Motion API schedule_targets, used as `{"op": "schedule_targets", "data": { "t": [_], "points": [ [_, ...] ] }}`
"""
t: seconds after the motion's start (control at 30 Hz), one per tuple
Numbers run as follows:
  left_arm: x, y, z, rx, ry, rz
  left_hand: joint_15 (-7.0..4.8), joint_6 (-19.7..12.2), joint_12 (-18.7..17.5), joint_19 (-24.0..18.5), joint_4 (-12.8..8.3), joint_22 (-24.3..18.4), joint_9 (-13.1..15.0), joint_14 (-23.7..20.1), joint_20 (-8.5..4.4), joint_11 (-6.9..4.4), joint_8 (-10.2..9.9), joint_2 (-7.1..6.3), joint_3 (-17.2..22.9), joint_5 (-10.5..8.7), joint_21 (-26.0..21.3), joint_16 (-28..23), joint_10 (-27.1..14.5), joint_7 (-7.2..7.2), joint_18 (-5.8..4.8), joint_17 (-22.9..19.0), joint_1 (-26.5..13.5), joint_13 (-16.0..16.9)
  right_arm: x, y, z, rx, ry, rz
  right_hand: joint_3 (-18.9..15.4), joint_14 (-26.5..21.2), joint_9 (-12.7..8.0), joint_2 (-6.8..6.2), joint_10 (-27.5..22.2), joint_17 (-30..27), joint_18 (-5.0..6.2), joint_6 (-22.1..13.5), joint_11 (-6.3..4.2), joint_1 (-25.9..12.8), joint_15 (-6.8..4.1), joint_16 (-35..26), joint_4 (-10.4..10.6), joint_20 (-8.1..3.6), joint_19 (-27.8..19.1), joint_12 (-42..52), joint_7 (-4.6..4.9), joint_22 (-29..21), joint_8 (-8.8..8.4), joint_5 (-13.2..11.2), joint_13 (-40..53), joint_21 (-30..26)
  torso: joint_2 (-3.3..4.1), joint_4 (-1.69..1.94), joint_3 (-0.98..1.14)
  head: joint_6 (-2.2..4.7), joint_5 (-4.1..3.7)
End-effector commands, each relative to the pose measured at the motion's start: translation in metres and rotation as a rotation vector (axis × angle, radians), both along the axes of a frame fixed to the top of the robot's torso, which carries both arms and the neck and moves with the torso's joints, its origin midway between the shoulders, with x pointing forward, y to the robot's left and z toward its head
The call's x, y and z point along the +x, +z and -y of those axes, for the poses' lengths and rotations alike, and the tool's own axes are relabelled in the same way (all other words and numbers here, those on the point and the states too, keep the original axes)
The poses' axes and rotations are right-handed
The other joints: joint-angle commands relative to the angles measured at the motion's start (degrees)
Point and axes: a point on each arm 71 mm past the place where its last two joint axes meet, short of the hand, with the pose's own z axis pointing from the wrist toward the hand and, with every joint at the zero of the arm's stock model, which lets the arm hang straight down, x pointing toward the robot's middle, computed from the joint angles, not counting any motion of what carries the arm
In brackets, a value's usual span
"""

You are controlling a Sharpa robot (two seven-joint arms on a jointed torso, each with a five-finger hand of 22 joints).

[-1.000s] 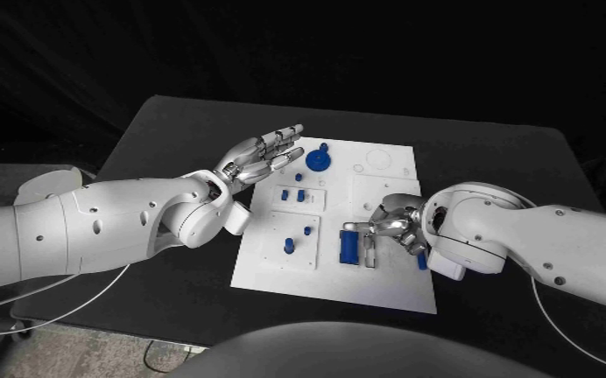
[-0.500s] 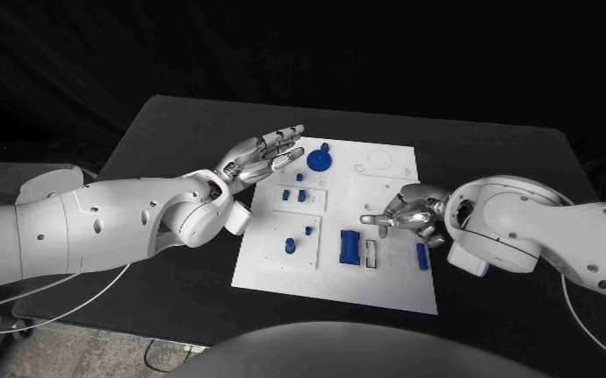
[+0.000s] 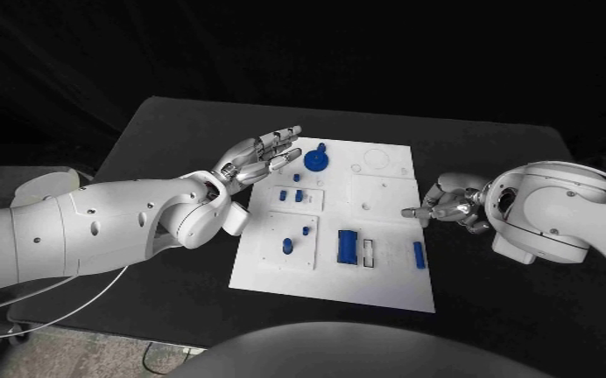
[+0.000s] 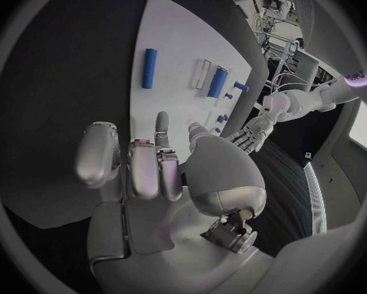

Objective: Assemble the parts on the task board

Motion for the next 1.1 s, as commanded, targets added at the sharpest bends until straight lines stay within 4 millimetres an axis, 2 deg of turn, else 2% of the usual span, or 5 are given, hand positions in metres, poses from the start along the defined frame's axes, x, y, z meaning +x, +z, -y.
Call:
{"op": "schedule_targets", "data": {
  "t": [0.03, 0.2, 0.4, 0.7, 1.1],
  "points": [
    [-0.001, 0.0, 0.003, -0.013, -0.019, -0.003, 0.0, 0.38, 0.21, 0.38, 0.0, -0.04, 0.1, 0.47, -0.03, 0.14, 0.2, 0.02, 0.29, 0.19, 0.29, 0.38, 0.35, -0.21, -0.92, 0.06, 0.48, 0.07, -0.001, 0.0, 0.004, -0.085, 0.042, 0.041, -0.42, 3.06, -0.2, -0.18, 6.0, 0.45, 0.45, 0.65, -0.42, 1.23, -0.41, 0.26, -0.4, -0.38, 0.05, 0.22, -0.09, 8.66, -0.35, 0.21, 15.1, 0.29, 0.09, -0.02, 0.05, 0.0, -0.87],
    [-0.001, -0.001, 0.004, -0.014, -0.023, -0.005, 0.0, 0.4, 0.27, 0.44, -0.02, 0.03, 0.1, 0.51, -0.03, 0.17, 0.24, 0.0, 0.34, 0.31, 0.32, 0.4, 0.38, -0.18, -0.93, 0.07, 0.6, 0.08, -0.005, -0.006, 0.011, -0.115, 0.046, 0.039, -0.89, 3.16, 0.18, -0.27, 6.0, 0.71, 0.38, 2.16, -0.65, 2.04, -0.6, 0.49, -0.64, -0.52, 0.23, 0.22, -0.45, 8.79, 0.39, 0.12, 15.1, 0.75, 0.04, 0.07, -0.05, 0.0, -1.86],
    [-0.001, -0.001, 0.003, -0.014, -0.022, -0.006, 0.01, 0.41, 0.29, 0.45, -0.04, 0.02, 0.1, 0.53, -0.03, 0.19, 0.26, -0.01, 0.37, 0.37, 0.33, 0.42, 0.39, -0.16, -0.93, 0.08, 0.67, 0.08, -0.012, -0.019, 0.016, -0.139, 0.046, 0.01, -0.98, 3.12, 0.04, -0.18, 6.0, 0.51, 0.41, 1.91, -0.67, 2.32, -0.64, 0.35, -0.69, -0.56, 0.21, 0.22, -0.42, 8.75, 0.06, 0.21, 15.1, 0.59, 0.07, 0.01, 0.05, 0.0, -1.58],
    [-0.001, -0.001, 0.002, -0.014, -0.022, -0.005, 0.0, 0.45, 0.75, 0.52, -0.09, 0.06, 0.09, 0.57, -0.03, 0.42, 0.33, -0.04, 0.48, 0.54, 0.36, 0.45, 0.56, -0.18, -0.95, 0.09, 0.92, 0.14, -0.018, -0.033, 0.013, -0.13, 0.046, -0.009, -0.76, 3.16, -0.24, 0.4, 6.0, 0.69, 0.37, 2.32, -0.65, 3.56, -0.77, 0.49, -1.21, -0.67, 0.3, 0.22, -0.47, 8.81, -0.33, 1.12, 15.1, 0.83, 0.06, 0.04, -0.01, 0.0, -1.53],
    [-0.001, -0.001, 0.002, -0.015, -0.024, -0.006, 0.0, 0.44, 0.87, 0.54, -0.11, 0.05, 0.09, 0.57, -0.03, 0.56, 0.35, -0.06, 0.53, 0.64, 0.37, 0.46, 0.63, -0.2, -0.96, 0.09, 1.04, 0.15, -0.022, -0.038, 0.006, -0.113, 0.049, -0.013, -0.51, 3.19, -0.76, 0.76, 6.0, 0.75, 0.31, 3.01, -0.73, 5.06, -0.9, 0.57, -2.02, -0.82, 0.43, 0.22, -0.57, 8.89, -0.96, 2.51, 15.1, 1.12, 0.05, 0.04, -0.02, 0.0, -1.7]
  ]
}}
